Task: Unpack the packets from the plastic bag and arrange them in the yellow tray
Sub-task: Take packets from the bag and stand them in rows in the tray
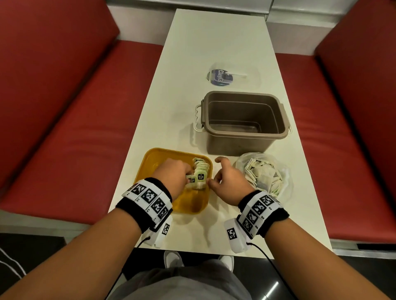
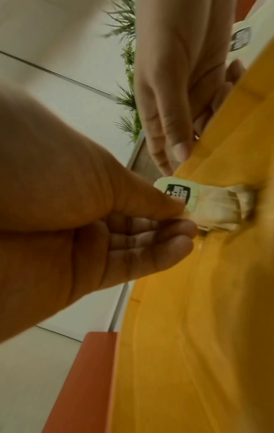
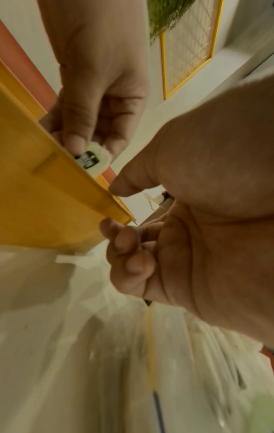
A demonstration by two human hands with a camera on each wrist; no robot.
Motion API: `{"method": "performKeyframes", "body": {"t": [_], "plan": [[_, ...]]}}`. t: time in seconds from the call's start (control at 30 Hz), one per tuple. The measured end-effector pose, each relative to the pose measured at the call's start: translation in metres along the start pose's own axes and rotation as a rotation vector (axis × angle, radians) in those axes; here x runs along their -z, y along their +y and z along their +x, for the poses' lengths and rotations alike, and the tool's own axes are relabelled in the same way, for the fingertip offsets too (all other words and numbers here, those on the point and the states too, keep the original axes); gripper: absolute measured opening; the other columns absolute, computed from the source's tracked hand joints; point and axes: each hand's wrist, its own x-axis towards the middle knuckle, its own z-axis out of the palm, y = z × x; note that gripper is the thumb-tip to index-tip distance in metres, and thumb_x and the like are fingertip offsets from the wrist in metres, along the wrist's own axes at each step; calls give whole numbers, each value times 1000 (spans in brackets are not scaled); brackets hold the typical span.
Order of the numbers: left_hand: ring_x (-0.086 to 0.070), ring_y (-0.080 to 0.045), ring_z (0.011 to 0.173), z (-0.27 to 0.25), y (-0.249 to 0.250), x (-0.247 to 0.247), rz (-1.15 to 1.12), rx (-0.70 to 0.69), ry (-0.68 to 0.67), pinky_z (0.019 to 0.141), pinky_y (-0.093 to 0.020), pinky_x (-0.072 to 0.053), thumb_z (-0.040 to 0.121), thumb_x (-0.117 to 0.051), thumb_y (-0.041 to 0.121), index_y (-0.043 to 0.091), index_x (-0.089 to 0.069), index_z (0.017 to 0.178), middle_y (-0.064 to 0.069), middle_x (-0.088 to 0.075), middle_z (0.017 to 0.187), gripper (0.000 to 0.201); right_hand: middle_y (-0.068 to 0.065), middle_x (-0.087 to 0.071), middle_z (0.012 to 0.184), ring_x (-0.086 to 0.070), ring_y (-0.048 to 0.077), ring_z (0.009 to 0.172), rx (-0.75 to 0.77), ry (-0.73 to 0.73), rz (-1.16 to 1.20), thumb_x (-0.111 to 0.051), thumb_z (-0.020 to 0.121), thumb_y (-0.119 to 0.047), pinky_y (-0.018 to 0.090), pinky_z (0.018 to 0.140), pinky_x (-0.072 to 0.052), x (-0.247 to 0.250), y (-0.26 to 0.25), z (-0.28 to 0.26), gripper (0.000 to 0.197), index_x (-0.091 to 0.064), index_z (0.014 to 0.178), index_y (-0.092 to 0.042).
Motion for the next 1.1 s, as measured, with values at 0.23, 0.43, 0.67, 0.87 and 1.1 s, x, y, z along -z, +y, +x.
{"method": "performKeyframes", "body": {"t": [0.23, 0.43, 0.67, 0.87, 1.1], "plan": [[-64, -20, 90, 14, 4, -37, -177, 91, 23, 81, -32, -53, 81, -74, 22, 24, -70, 102, 0, -71, 94, 22, -4, -72, 74, -59, -6, 59, -51, -80, 72, -59, 92, -19, 7, 53, -38, -4, -5, -4, 62, -30, 146, -22], [-65, -25, 89, 21, 6, -53, -336, 203, 89, 72, -30, -52, 76, -79, 25, 19, -57, 110, -4, -67, 96, 41, 0, -73, 72, -55, -6, 45, -53, -86, 120, -58, 92, -15, 20, 54, -42, -4, -8, -8, 60, -30, 145, -22], [-64, -22, 84, 24, 9, -54, -389, 233, 80, 73, -32, -54, 76, -80, 29, 24, -52, 103, -2, -67, 94, 40, -1, -72, 72, -56, -6, 47, -60, -90, 108, -57, 91, -15, 19, 53, -43, -6, -5, -5, 61, -30, 146, -23], [-63, -24, 86, 26, 8, -52, -331, 269, 2, 75, -33, -52, 76, -79, 26, 19, -47, 108, -4, -65, 95, 45, 0, -72, 74, -57, -5, 46, -67, -105, 126, -56, 93, -15, 17, 51, -41, -5, -6, -6, 60, -29, 146, -24], [-64, -30, 95, 32, 12, -57, -300, 315, 3, 74, -33, -49, 82, -73, 26, 14, -45, 120, -10, -65, 104, 48, 0, -72, 74, -56, -6, 44, -65, -119, 124, -55, 94, -15, 18, 50, -39, -3, -7, -7, 60, -28, 147, -24]]}}
